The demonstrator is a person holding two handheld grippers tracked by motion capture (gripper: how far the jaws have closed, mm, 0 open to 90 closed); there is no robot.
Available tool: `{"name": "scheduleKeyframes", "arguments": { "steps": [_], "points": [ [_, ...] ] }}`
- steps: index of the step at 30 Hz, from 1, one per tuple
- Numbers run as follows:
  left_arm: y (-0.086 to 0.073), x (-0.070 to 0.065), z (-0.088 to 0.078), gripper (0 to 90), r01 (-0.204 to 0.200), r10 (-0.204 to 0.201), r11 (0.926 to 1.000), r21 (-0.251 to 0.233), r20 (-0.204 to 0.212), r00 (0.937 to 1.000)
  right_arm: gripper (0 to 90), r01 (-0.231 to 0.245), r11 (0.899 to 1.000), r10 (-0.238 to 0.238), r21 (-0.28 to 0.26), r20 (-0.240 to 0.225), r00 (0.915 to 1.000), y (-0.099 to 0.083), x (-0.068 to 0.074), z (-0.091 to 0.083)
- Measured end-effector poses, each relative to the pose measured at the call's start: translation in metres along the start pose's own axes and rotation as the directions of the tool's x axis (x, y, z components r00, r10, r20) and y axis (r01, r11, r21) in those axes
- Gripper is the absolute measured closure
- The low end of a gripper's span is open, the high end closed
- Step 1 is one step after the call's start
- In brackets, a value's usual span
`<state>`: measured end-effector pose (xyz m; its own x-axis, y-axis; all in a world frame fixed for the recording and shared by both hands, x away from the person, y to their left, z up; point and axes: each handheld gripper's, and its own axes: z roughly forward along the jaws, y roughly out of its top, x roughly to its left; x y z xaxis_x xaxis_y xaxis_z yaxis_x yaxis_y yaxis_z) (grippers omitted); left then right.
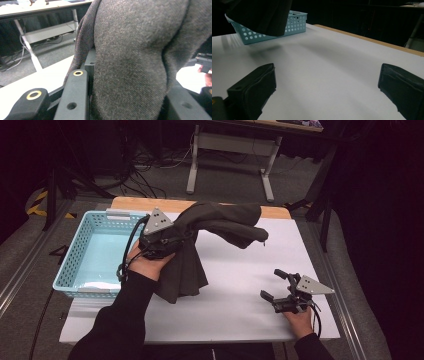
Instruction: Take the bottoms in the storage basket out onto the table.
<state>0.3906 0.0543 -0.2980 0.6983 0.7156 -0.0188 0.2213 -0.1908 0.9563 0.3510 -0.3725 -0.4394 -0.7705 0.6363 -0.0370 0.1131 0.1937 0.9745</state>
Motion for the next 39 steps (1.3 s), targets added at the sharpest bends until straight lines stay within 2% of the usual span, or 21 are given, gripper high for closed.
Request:
{"name": "scheduleKeyframes", "arguments": {
  "steps": [9,17,25,34,39],
  "points": [
    [-0.005,-0.017,0.024,64.9,-0.017,0.016,0.9994,0.031,0.043,0.999,2.5,0.002,1.0,-0.002,-0.001,-0.002,1.0,0.0,0.0,0.0],
    [-0.01,-0.029,0.042,64.9,-0.005,0.001,0.9991,0.041,0.084,0.9965,2.5,0.002,1.0,-0.002,-0.003,-0.005,1.0,0.0,0.0,0.0],
    [-0.014,-0.042,0.061,64.9,-0.019,0.012,0.9979,0.062,0.116,0.9931,2.5,0.002,1.0,-0.002,-0.003,-0.005,1.0,0.0,0.0,0.0],
    [-0.02,-0.044,0.077,64.8,-0.015,0.003,0.9955,0.094,0.122,0.9925,2.5,0.0,1.0,0.0,-0.005,-0.006,1.0,0.0,0.0,-0.001],
    [-0.025,-0.041,0.087,64.6,0.01,-0.024,0.9928,0.12,0.116,0.993,2.5,-0.001,1.0,0.001,-0.005,-0.007,1.0,0.0,0.0,-0.001]
  ]
}}
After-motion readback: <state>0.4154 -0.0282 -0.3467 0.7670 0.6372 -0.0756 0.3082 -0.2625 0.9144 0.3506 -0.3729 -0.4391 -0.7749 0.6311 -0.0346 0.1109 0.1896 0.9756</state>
